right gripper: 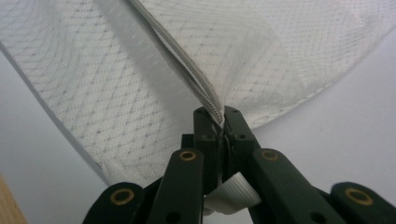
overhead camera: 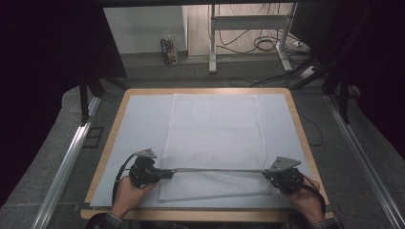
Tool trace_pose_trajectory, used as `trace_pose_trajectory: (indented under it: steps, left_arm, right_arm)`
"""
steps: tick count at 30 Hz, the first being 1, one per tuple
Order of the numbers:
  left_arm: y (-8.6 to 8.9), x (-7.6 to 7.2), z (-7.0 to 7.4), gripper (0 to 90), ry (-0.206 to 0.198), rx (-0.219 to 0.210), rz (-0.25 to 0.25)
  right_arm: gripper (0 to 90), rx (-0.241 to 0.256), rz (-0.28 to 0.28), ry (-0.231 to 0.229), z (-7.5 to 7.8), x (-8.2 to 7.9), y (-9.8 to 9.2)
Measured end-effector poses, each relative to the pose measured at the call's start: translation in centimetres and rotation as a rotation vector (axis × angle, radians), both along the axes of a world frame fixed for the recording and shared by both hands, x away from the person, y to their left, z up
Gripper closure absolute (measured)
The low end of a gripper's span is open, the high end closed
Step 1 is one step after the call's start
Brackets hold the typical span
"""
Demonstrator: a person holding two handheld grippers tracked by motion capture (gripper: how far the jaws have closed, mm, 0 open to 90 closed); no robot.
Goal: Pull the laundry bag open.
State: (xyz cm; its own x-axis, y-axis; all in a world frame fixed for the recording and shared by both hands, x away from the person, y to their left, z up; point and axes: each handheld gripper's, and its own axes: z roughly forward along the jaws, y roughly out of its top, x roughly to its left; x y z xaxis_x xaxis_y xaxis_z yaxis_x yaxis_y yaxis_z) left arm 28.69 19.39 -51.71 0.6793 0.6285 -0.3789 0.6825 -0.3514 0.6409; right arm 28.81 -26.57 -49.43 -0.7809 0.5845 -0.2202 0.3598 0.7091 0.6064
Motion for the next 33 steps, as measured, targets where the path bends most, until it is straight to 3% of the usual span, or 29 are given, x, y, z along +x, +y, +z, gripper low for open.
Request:
trace_pose_trajectory:
  steps: [8, 20, 26, 28, 29, 33]
  left_arm:
    - [1.5, -0.5, -0.1, 87.4, 0.003, -0.007, 0.035]
    - [3.0, -1.0, -0.4, 87.3, 0.009, 0.022, 0.081]
    - [4.1, -1.3, -0.5, 87.4, 0.018, 0.006, 0.099]
    - [4.1, -1.4, -0.6, 87.4, 0.017, 0.015, 0.101]
    - [4.1, -1.5, -0.6, 87.4, 0.008, 0.059, 0.117]
    - [4.4, -1.5, -0.6, 87.4, 0.01, 0.06, 0.123]
  right_arm:
    - [84.8, -0.001, -0.002, 0.0, 0.0, 0.0, 0.0]
    - [84.8, -0.003, -0.002, 0.007, -0.1, 0.0, 0.0]
    - [84.9, 0.0, -0.002, 0.011, -0.1, 0.1, 0.0]
    - [84.9, -0.001, 0.002, 0.016, -0.1, 0.0, 0.1]
    - [84.9, -0.004, 0.003, 0.015, -0.1, 0.0, 0.1]
    - [84.9, 0.011, 0.002, 0.029, -0.1, 0.0, 0.0]
